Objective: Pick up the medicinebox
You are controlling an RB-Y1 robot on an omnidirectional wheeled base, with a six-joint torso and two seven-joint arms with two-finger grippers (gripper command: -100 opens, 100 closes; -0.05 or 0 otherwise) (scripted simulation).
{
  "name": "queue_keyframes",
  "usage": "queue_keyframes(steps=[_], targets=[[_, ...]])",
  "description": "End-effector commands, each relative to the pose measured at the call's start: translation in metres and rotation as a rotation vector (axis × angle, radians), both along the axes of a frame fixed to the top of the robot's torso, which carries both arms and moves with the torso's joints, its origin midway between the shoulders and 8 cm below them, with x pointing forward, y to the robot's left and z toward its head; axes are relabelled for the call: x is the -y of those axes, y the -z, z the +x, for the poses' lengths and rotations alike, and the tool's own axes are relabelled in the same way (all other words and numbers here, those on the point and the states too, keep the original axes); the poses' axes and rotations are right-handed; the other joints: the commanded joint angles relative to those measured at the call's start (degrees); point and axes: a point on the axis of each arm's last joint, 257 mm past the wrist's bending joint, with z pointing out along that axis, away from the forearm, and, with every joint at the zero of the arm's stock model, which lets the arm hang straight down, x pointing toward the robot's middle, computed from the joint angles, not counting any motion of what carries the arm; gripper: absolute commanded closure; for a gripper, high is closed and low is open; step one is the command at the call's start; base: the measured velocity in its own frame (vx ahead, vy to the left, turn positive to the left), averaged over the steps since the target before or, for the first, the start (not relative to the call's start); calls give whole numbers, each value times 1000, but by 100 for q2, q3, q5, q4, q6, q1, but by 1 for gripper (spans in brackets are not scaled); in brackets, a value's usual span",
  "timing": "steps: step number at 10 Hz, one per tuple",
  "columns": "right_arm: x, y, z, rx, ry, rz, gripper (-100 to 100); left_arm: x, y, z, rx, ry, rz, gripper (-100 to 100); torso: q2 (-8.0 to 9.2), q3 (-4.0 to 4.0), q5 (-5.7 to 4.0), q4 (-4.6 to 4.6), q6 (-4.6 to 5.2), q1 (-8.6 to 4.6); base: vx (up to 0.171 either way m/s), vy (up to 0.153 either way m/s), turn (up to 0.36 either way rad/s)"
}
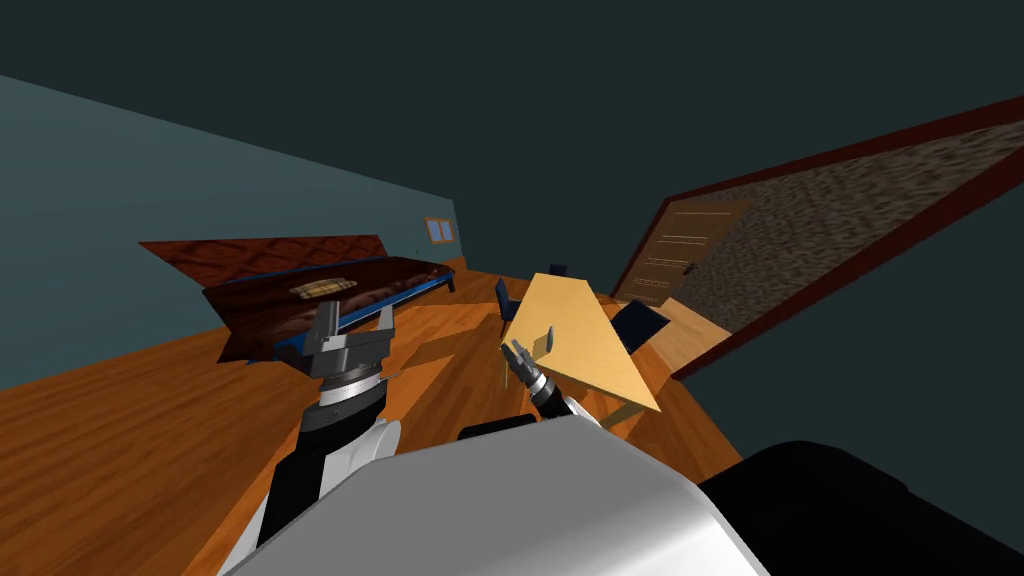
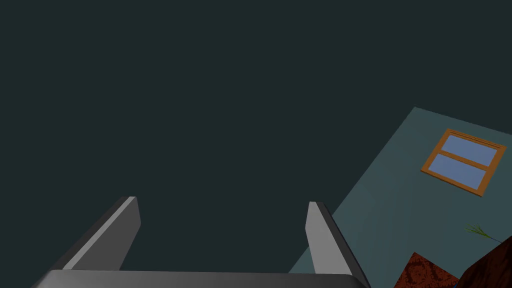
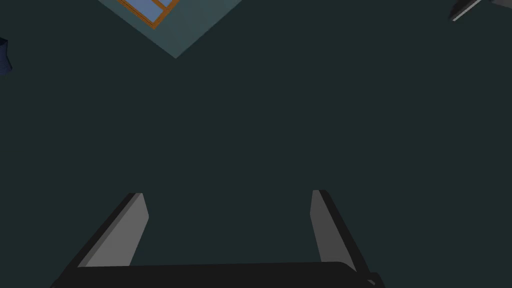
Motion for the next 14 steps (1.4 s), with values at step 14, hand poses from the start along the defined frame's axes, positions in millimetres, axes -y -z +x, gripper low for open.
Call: queue_keyframes(steps=[14], targets=[[-39, 193, -114, -54, -317, -568, -100, 0, 0, 0, 0, 0, 0, 0, -6, -3, -2, -1, 4, -13, -4, 35, 174]])
